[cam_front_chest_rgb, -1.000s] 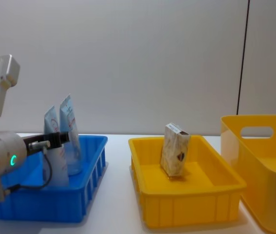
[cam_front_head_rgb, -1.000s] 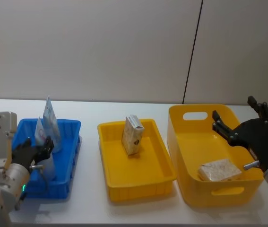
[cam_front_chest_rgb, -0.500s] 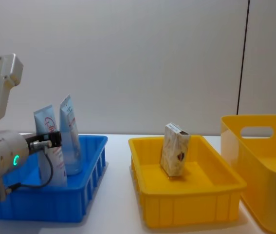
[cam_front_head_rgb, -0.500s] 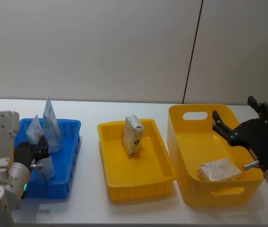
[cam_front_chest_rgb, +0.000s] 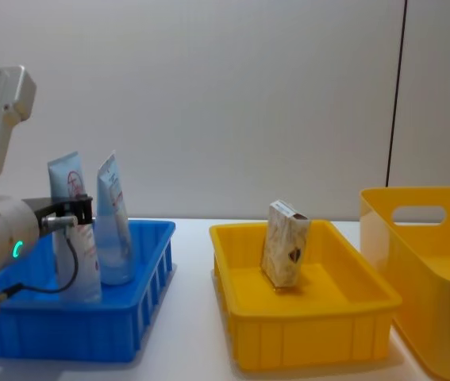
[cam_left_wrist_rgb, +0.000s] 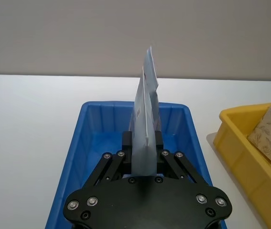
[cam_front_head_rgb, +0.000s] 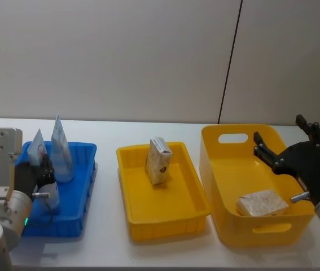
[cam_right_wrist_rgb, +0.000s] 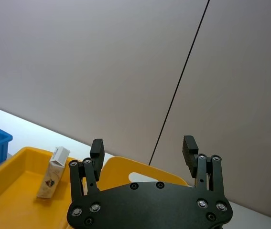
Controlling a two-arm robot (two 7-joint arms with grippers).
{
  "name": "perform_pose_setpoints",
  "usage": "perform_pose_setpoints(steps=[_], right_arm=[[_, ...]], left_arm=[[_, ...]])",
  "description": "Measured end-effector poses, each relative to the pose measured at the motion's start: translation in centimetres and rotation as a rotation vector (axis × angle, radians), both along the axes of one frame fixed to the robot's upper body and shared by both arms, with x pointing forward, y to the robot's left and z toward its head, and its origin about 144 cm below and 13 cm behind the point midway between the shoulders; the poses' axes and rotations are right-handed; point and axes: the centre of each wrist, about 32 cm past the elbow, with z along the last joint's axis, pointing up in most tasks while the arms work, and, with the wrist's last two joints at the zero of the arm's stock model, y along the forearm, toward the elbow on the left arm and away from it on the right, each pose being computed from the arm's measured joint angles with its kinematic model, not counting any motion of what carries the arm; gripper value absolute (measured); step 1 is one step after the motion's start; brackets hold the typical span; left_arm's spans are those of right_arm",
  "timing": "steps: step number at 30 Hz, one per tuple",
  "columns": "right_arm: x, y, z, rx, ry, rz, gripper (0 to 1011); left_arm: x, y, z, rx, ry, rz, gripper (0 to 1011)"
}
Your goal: Bimanual collaborative sorting of washing and personal care products
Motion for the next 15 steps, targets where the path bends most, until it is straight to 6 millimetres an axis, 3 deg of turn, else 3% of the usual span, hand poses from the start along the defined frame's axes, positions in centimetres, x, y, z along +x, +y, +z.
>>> perform_pose_setpoints(steps=[15], right_arm=[[0.0,0.0,0.0,0.0,0.0,0.0,1002]], left_arm=[[-0.8,0.4,1.4,0.021,-0.075,-0.045,213]])
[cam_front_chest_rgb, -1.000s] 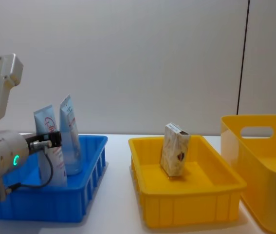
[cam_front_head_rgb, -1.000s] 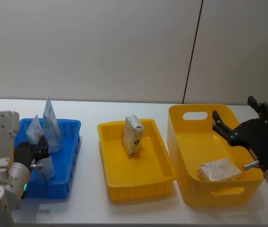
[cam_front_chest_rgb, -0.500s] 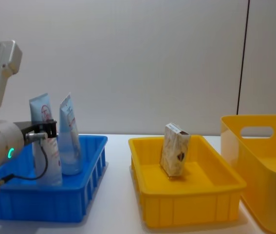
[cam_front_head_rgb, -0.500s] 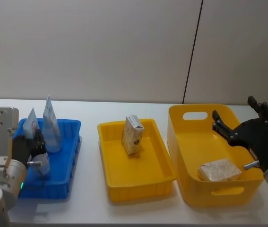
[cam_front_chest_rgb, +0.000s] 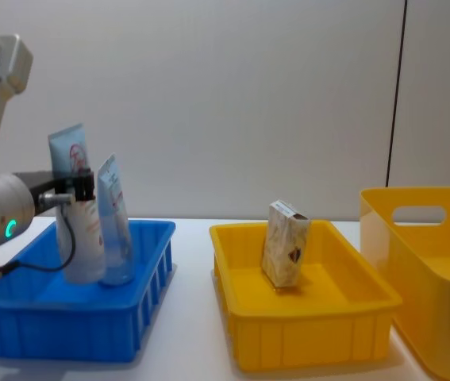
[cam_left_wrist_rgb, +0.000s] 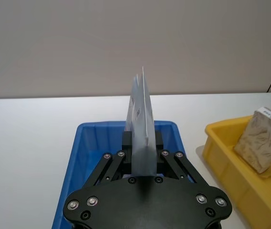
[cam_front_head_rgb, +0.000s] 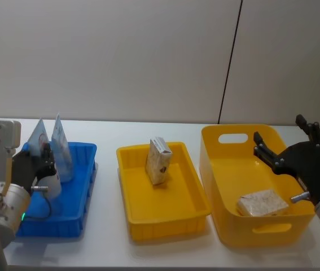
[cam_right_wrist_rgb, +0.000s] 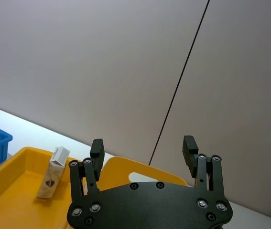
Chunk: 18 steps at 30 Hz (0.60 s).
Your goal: Bimanual collaborative sorting of washing and personal care products
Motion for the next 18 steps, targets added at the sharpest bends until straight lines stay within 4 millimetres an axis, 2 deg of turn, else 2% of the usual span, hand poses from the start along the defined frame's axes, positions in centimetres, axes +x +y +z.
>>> perform_pose_setpoints(steps=[18], right_arm=[[0.0,0.0,0.0,0.0,0.0,0.0,1002]], left_arm=[[0.5,-0.3,3.0,-0.018,-0.125,-0.196,213]])
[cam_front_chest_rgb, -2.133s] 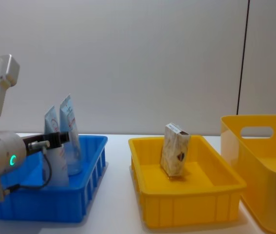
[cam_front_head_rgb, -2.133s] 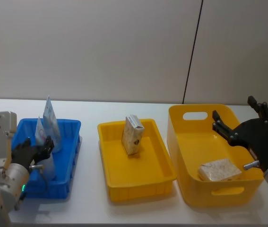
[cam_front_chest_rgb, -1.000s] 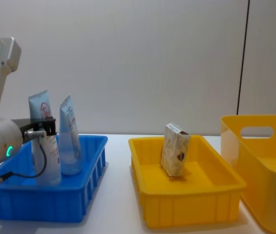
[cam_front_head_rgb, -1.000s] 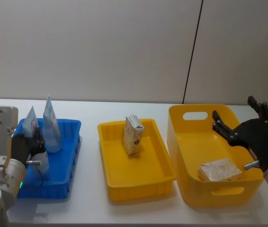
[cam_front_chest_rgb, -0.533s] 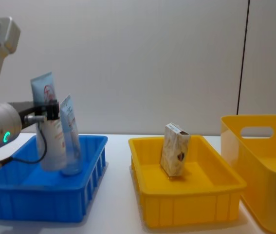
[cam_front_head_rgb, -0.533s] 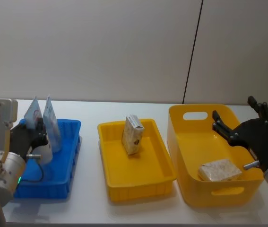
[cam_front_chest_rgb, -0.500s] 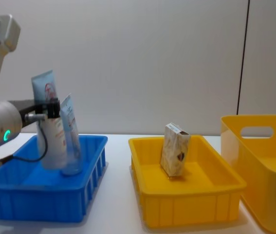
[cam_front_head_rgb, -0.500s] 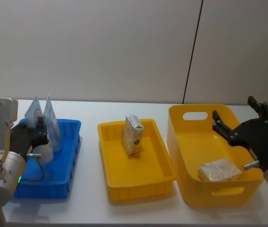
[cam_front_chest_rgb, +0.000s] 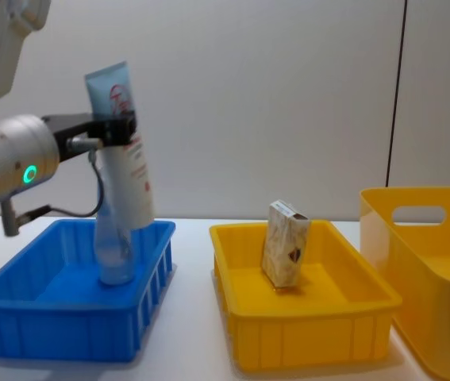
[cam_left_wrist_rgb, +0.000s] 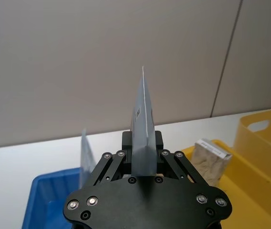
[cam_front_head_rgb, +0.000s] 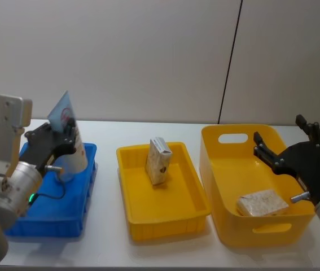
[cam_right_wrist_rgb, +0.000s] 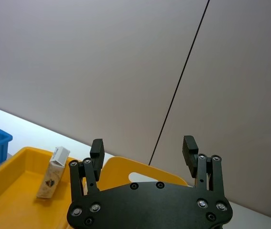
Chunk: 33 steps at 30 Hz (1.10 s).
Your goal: Bimanual collaborative sorting of washing and personal care products
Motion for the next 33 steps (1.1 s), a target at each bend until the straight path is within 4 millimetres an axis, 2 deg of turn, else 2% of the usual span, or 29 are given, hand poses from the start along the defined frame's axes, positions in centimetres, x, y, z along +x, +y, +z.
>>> perform_pose_setpoints(steps=[17,33], right_arm=[[0.0,0.0,0.0,0.0,0.0,0.0,1002],[0.0,0.0,0.0,-0.001,0.001,0.003,1002]], left_arm=[[2.2,-1.2,2.1,0.0,-0.107,-0.261,213],[4.1,-3.8,4.1,0.02,-0.191,-0.488,213]])
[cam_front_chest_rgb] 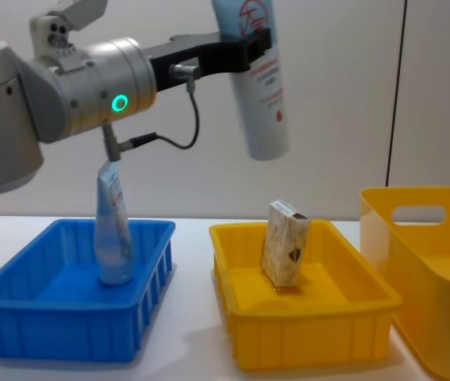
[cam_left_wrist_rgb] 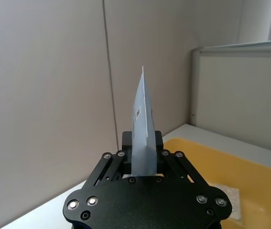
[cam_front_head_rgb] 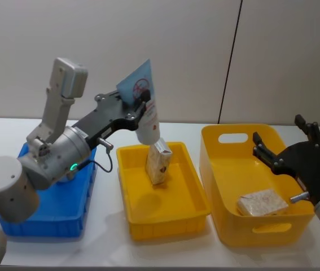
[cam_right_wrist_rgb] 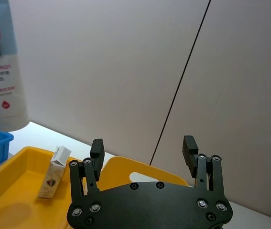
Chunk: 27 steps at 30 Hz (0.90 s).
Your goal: Bimanual collaborative sorting of washing and personal care products
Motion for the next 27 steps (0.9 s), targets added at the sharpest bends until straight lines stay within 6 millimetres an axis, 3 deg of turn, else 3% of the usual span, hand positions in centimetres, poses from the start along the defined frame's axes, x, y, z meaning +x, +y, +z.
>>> perform_pose_setpoints(steps=[13,27], right_arm=[[0.7,0.4,0.3,-0.001,0.012,0.093,1002],[2.8,1.8,1.1,-0.006,0.034,0.255,1002]], left_arm=[[0.5,-1.0,0.7,0.012,-0.029,-0.07,213],[0.7,-1.3,1.1,0.017,-0.04,-0.095,213]])
